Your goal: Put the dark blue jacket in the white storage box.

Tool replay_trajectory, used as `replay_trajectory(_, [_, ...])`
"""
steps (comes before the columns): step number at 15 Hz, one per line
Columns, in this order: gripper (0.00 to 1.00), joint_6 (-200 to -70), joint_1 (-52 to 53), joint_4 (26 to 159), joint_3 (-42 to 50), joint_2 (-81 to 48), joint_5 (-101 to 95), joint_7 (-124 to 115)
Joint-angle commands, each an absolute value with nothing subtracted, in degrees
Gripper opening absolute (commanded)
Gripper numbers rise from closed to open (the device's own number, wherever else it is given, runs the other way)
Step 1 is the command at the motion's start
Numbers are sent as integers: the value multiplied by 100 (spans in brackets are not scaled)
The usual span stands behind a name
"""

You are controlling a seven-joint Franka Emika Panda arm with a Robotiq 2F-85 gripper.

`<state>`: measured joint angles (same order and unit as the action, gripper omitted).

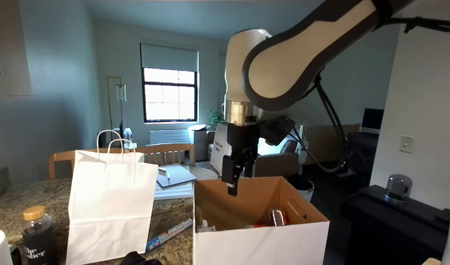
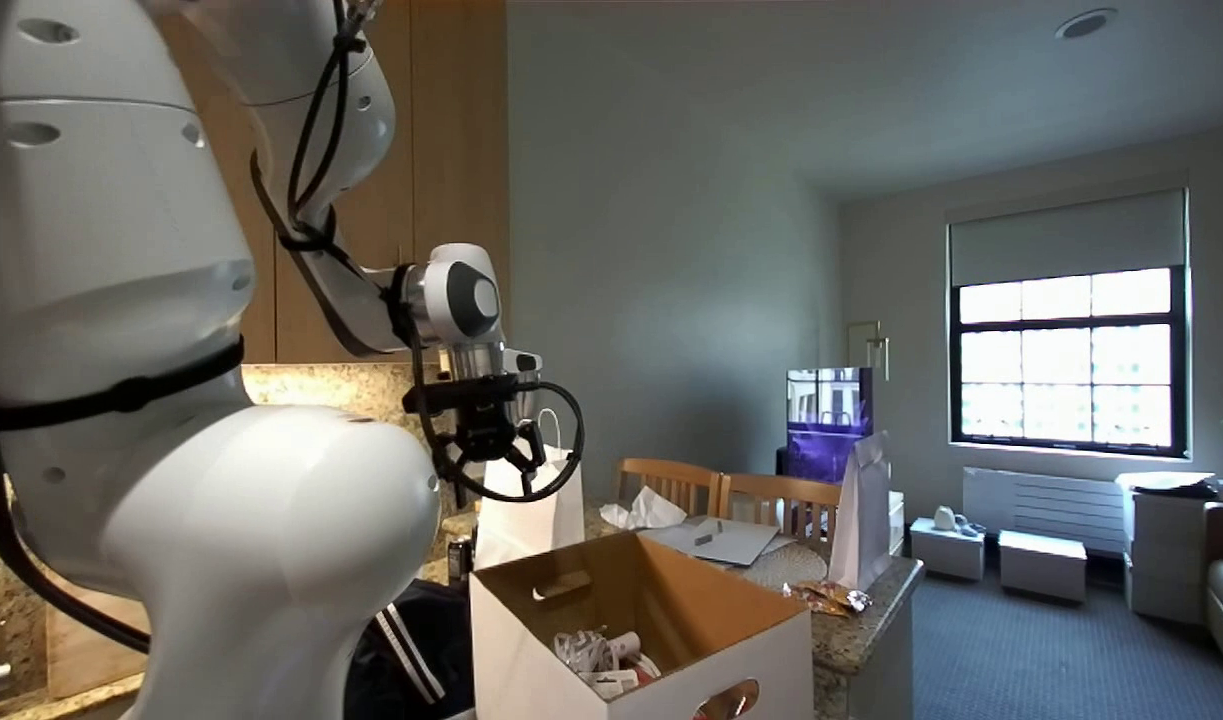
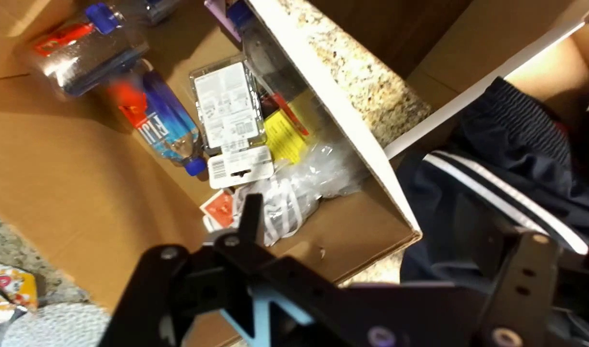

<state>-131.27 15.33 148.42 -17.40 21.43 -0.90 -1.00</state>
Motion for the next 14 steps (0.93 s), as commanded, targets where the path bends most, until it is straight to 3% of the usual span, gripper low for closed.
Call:
replay_trajectory(1, [100,-12602,1654,14405,-1784,1326,-363,237])
replay_trajectory(8, [100,-11749,1873,13443,-2058,626,-1256,298])
replay_trajectory(14, [100,-12823,2439,12963,-2500,189,-807,247])
